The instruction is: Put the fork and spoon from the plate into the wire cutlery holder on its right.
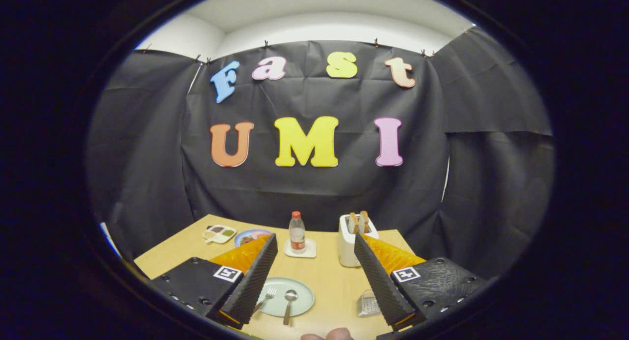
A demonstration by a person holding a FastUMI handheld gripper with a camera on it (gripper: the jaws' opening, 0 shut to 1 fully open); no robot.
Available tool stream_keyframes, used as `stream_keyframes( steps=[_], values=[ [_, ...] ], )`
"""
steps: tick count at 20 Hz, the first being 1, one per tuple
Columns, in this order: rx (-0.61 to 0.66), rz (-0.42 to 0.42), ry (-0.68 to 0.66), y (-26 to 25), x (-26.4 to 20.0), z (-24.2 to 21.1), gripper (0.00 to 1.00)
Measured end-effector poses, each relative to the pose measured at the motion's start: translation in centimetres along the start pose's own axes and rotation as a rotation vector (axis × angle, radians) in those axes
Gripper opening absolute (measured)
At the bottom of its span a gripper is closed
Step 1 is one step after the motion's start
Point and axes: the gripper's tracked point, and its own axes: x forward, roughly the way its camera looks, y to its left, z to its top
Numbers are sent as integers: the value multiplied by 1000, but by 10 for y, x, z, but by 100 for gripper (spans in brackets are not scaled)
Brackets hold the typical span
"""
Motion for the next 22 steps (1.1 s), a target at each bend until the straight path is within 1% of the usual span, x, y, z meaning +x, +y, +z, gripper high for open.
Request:
stream_keyframes(
  steps=[5,8,11,16,18,22],
  values=[
    [-35,108,234,39,25,-80,96],
    [-54,137,376,53,42,-131,96],
    [-54,135,504,63,60,-176,96],
    [-62,87,641,68,92,-235,96],
    [-57,82,696,72,103,-254,96],
    [-78,65,776,73,114,-284,77]
  ],
)
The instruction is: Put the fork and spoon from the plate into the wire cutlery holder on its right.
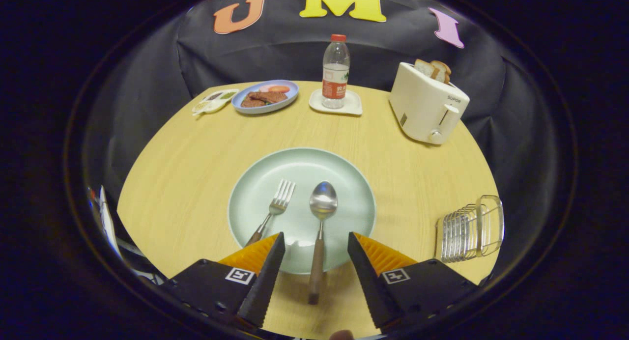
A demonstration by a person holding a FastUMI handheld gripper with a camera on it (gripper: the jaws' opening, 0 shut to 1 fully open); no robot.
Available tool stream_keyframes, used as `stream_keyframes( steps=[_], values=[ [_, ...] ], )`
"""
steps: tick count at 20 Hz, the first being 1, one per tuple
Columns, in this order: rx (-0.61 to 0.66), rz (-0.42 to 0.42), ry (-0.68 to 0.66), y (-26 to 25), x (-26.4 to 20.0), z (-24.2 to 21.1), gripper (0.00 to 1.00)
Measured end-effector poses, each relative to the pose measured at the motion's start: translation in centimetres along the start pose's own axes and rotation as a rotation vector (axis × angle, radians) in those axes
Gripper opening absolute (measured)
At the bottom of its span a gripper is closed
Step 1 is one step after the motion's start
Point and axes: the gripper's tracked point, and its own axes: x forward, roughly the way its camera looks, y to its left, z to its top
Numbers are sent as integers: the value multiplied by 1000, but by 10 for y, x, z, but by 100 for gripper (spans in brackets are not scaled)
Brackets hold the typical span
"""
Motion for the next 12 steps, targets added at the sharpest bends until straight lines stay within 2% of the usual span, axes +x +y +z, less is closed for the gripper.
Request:
stream_keyframes(
  steps=[1,6,8,10,11,12],
  values=[
    [1,0,19,1,6,-5,72],
    [54,-19,102,-2,26,-20,36],
    [76,-27,112,-4,26,-18,12],
    [103,-13,132,-3,25,-20,10],
    [121,-1,141,-2,23,-19,2],
    [133,13,149,0,22,-19,2]
  ],
)
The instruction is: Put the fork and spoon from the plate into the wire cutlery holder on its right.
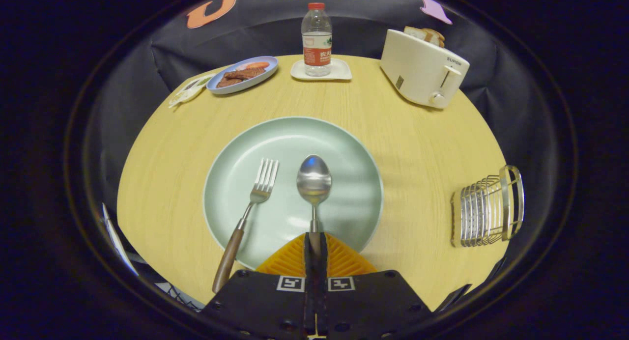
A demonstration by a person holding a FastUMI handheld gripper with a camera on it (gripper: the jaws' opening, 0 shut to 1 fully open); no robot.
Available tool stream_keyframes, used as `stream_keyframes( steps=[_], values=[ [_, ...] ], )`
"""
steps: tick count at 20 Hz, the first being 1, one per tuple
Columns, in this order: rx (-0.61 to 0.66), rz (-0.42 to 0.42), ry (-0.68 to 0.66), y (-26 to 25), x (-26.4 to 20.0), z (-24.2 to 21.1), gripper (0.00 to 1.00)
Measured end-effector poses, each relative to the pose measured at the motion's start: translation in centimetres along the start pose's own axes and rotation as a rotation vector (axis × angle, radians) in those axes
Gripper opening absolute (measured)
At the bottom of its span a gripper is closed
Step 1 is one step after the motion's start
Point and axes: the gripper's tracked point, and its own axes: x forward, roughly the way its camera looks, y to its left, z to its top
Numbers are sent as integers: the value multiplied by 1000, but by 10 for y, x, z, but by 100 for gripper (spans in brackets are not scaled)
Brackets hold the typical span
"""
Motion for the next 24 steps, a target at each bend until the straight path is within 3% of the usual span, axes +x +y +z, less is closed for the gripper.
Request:
stream_keyframes(
  steps=[7,11,18,22,24],
  values=[
    [81,66,28,0,-47,12,0],
    [112,94,67,-27,-96,16,1],
    [168,37,72,-139,-173,25,0],
    [215,-20,130,-203,-183,16,0],
    [241,-7,177,-220,-186,8,0]
  ],
)
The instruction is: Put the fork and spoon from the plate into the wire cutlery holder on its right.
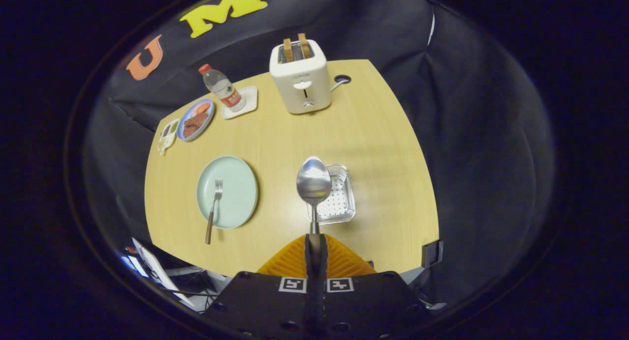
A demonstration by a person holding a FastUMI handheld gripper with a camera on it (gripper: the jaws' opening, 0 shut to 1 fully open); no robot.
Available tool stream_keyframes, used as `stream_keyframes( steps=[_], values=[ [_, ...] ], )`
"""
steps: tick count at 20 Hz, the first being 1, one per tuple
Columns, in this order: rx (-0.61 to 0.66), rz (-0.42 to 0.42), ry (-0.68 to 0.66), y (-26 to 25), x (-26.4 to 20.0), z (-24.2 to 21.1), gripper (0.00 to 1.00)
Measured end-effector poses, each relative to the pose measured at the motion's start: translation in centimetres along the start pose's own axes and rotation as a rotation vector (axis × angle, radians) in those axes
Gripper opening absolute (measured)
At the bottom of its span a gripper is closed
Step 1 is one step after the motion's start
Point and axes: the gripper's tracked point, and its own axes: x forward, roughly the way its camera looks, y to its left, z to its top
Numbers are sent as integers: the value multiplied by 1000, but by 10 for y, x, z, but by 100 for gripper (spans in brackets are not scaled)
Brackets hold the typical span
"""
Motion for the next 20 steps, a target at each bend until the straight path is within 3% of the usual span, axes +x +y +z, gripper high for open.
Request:
stream_keyframes(
  steps=[13,18,20],
  values=[
    [106,66,269,-15,48,-17,1],
    [155,97,263,-8,49,-8,9],
    [147,117,244,-3,46,-4,17]
  ],
)
